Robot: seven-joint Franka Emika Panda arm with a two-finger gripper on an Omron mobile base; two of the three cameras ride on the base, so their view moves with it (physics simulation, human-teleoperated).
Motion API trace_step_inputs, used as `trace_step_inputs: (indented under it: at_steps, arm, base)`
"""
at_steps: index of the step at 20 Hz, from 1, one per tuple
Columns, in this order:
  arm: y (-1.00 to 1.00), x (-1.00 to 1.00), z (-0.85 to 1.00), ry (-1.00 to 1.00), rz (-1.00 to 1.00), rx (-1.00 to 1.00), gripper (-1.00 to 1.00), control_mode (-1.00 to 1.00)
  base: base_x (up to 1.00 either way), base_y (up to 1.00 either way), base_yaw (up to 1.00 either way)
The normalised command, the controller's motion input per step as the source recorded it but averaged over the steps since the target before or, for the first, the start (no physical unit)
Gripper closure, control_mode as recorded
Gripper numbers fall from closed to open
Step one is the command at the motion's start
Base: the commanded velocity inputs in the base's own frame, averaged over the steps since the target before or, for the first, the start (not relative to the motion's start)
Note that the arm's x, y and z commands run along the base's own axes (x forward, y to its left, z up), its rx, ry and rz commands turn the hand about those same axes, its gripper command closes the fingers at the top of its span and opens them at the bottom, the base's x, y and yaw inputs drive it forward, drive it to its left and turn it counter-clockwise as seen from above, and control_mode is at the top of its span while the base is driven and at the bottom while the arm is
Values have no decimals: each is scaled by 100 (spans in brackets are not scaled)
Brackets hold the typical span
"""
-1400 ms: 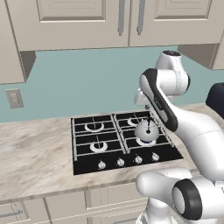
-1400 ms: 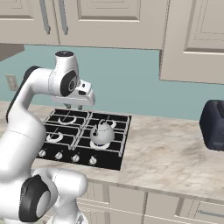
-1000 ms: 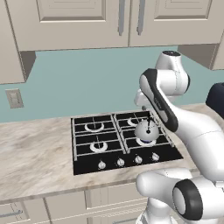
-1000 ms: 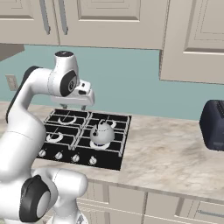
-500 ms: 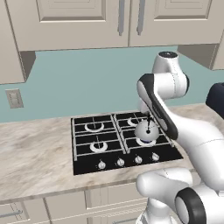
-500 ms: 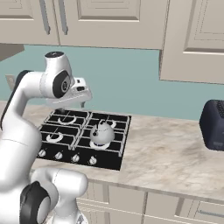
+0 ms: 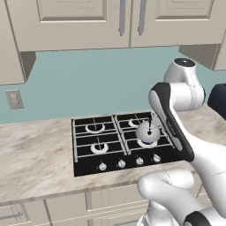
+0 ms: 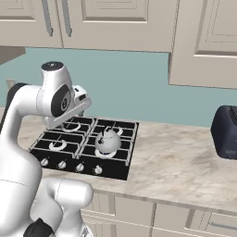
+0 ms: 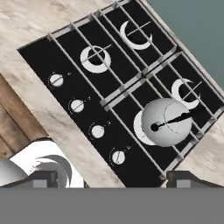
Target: The kettle is done boiling. Turn off the stove, then wait for 300 timesteps before moving the kettle to the dining table.
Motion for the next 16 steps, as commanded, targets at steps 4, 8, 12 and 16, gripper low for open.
trace_step_inputs:
  at_steps: [4,8,12,16]
  arm:
    - [0,-18,13,-1,38,-10,-100,-100]
    - [0,-1,20,-5,40,-21,-100,-100]
    - [0,0,15,-4,40,-23,-100,-100]
    - [0,0,2,-4,43,-22,-100,-100]
  base:
    - [0,0,0]
    - [0,0,0]
    - [0,0,0]
    - [0,0,0]
